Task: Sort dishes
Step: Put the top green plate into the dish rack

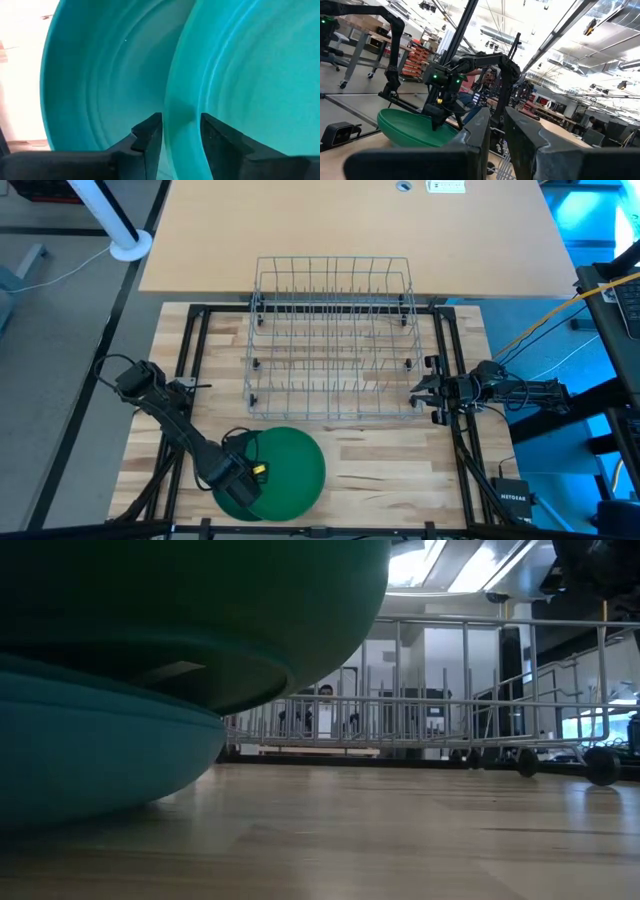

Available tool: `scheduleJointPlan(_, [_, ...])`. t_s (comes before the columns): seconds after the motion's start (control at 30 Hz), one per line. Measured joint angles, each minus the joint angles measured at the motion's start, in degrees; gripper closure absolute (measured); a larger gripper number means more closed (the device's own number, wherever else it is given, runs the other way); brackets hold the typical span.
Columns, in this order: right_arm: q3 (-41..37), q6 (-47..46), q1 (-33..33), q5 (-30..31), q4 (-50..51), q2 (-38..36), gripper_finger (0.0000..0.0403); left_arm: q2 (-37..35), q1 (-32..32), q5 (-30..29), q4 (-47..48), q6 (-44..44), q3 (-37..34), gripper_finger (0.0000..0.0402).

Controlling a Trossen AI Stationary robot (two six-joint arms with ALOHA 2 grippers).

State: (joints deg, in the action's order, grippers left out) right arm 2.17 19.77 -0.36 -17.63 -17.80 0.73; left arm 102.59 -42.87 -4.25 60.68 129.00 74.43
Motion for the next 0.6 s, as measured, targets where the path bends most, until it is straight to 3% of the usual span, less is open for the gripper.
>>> scheduleJointPlan(0.33, [0.0,0.0,0.0,0.0,0.0,0.0,0.034,-0.2,0.0,1.1,0.5,-0.6,0.0,0.0333])
scheduleJointPlan(0.6, [0.0,0.0,0.0,0.0,0.0,0.0,0.034,-0.2,0.4,6.3,0.4,-3.0,0.0,0.0332])
